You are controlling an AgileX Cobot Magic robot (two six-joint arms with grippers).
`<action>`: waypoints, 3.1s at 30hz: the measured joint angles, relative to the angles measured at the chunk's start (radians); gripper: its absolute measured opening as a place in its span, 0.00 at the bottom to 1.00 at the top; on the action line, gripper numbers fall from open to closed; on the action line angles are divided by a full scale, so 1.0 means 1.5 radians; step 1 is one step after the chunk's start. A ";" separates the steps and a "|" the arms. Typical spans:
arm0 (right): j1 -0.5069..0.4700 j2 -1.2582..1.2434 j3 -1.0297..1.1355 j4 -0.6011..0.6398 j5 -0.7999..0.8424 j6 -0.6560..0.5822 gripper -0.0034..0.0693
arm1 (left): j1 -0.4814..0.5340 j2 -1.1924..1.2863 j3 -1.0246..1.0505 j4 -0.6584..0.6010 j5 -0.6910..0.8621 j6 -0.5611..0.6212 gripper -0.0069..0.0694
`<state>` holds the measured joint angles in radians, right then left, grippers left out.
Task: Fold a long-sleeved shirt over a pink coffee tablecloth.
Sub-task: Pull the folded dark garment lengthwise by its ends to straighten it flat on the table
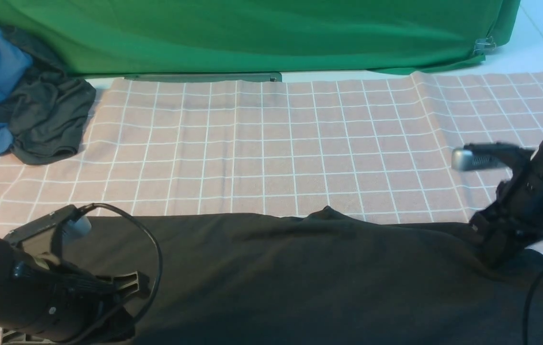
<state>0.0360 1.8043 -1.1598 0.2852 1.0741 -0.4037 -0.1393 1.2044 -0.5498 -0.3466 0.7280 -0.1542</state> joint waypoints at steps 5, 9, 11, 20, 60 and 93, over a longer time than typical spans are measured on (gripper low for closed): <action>0.000 -0.026 -0.016 0.001 -0.052 -0.014 0.10 | 0.000 0.000 0.000 0.016 0.000 0.000 0.11; 0.000 0.002 -0.017 -0.001 -0.057 -0.026 0.15 | 0.000 0.000 0.000 0.019 0.000 0.000 0.11; 0.000 0.017 -0.017 -0.002 -0.057 -0.028 0.24 | 0.000 0.000 0.000 0.023 0.000 0.000 0.11; 0.000 0.027 -0.017 -0.010 -0.031 -0.047 0.58 | 0.000 0.000 0.000 0.029 -0.011 0.000 0.11; 0.067 -0.040 -0.021 -0.116 -0.073 -0.003 0.10 | 0.000 0.000 0.000 0.033 -0.027 0.011 0.11; 0.067 0.040 -0.020 -0.097 -0.119 -0.046 0.37 | 0.000 0.000 0.000 0.034 -0.034 0.014 0.11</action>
<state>0.1362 1.8648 -1.1897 0.1399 0.8960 -0.4724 -0.1393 1.2044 -0.5498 -0.2962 0.6777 -0.1334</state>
